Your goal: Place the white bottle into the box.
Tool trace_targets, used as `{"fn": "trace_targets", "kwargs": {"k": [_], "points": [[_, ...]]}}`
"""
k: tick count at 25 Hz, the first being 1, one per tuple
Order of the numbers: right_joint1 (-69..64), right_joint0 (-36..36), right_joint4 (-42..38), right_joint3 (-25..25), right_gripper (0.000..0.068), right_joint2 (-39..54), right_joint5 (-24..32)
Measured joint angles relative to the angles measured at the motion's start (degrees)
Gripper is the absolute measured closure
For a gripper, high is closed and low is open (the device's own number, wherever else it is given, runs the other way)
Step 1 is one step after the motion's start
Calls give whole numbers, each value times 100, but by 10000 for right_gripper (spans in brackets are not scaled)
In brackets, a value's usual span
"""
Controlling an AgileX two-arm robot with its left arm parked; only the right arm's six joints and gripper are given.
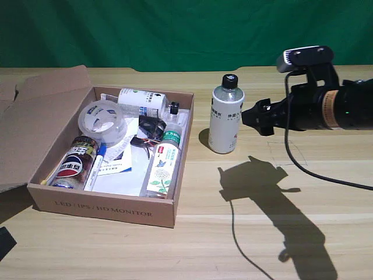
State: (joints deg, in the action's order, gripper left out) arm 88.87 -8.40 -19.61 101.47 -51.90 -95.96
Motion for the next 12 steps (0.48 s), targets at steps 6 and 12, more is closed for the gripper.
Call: {"fn": "trace_targets", "kwargs": {"k": [6, 12], "points": [[775, -525, 841, -62, 30, -521, -238], [1191, -812, 1181, -113, 30, -981, -478]]}}
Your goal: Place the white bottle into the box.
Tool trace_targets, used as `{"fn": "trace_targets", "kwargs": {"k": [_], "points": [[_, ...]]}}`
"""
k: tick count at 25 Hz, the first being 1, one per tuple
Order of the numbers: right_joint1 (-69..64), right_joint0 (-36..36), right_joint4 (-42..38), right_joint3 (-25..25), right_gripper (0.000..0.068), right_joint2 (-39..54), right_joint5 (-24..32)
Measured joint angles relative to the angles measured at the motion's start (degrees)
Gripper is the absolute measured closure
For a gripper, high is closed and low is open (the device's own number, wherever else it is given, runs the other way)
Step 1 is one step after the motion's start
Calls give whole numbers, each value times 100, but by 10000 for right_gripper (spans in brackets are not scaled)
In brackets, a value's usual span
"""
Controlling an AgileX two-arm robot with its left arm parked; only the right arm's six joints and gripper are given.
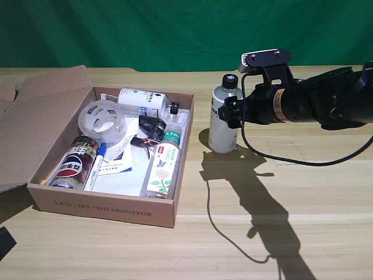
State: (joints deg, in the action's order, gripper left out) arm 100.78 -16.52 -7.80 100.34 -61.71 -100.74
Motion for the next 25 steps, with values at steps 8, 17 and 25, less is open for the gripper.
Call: {"fn": "trace_targets", "kwargs": {"k": [8, 17, 25], "points": [[156, -30, 116, -12, 30, -326, -210], [158, -30, 148, -17, 30, -413, -324], [525, -30, 35, -117, 30, -497, -449]]}}
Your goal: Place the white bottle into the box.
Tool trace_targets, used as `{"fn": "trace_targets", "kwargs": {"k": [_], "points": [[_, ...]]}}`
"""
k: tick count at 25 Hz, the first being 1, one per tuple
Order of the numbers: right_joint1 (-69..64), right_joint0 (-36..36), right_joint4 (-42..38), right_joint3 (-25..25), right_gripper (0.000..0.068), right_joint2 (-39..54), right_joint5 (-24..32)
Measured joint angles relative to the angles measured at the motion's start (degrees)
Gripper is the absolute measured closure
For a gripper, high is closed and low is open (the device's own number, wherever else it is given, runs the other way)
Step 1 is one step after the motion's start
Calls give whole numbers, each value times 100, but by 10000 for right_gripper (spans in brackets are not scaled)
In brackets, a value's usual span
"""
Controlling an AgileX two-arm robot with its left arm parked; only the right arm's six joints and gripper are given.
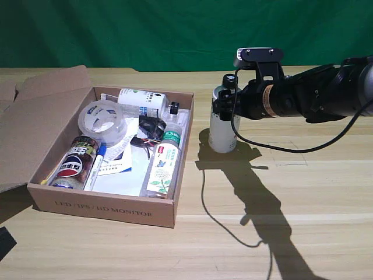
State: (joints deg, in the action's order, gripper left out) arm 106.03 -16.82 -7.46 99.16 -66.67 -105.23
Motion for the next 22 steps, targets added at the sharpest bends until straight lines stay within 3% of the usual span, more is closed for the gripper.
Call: {"fn": "trace_targets", "kwargs": {"k": [18, 22], "points": [[1037, 0, -120, -112, 32, -755, -42], [1099, 0, -120, -112, 102, -816, -42]]}}
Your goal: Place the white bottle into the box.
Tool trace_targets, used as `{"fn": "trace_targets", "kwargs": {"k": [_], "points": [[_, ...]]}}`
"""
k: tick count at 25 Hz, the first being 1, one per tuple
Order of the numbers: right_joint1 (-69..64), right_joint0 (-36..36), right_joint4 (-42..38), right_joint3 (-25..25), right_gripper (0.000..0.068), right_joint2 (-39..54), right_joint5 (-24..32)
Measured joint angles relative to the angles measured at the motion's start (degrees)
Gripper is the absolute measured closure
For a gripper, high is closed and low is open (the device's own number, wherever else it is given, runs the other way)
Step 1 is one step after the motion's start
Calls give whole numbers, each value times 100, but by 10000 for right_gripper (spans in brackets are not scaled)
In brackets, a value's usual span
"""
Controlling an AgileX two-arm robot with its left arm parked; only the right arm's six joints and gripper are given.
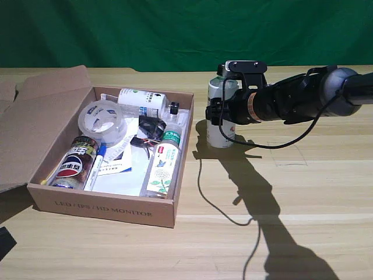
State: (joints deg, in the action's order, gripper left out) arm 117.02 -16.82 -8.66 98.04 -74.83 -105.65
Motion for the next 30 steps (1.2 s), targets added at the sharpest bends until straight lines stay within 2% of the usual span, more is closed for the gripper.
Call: {"fn": "trace_targets", "kwargs": {"k": [2, 13, 20, 25, 30], "points": [[0, 0, -4, 0, 143, 0, 0], [-79, 0, -315, 197, 143, 6, 5], [-829, -6, -714, 221, 143, 15, 5], [-1336, -92, -1650, 277, 143, 15, 5], [-1427, -600, -2873, 405, 143, 15, 48]]}}
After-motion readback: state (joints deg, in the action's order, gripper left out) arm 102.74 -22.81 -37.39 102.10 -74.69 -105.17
